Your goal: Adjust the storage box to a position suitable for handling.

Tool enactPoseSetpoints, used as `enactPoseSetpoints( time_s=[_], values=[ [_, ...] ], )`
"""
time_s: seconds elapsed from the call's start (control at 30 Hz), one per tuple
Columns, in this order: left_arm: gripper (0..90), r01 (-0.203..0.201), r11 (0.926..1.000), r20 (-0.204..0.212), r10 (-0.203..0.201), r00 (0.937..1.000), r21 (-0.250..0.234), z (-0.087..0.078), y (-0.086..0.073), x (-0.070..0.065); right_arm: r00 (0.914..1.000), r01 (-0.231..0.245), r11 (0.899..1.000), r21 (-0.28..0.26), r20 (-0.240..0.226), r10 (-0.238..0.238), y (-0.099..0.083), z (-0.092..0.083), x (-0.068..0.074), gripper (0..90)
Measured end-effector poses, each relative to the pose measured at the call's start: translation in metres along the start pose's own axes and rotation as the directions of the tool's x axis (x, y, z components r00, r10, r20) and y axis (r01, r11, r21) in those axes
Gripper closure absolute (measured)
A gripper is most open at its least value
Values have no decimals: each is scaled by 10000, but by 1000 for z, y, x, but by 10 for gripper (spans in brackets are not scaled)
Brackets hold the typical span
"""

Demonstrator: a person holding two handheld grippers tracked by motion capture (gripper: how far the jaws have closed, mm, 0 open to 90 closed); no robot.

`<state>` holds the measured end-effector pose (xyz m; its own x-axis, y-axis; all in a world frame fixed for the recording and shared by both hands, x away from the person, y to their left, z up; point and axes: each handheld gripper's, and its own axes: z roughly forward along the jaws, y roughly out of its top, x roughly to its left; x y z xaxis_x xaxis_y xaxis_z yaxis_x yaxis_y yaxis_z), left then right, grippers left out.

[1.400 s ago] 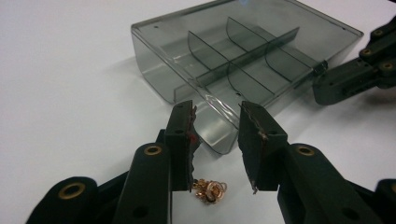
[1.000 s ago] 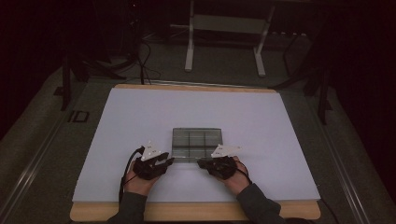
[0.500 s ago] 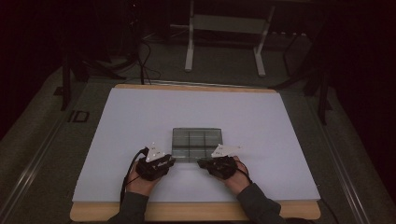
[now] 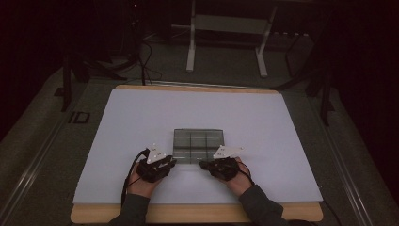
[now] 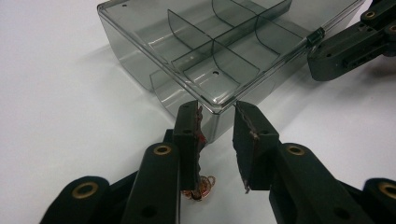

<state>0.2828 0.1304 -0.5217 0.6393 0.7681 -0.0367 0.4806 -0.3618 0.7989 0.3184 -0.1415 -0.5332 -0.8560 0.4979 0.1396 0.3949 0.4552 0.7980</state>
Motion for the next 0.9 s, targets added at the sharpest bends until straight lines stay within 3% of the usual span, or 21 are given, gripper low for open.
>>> enactPoseSetpoints(
  time_s=[0.9],
  values=[
    [693, 193, 9997, 29, -193, 9998, -144, 1, 1, 0, 10000, -73, 9999, -126, -9, 73, 0, -1, 0, 900]
  ],
)
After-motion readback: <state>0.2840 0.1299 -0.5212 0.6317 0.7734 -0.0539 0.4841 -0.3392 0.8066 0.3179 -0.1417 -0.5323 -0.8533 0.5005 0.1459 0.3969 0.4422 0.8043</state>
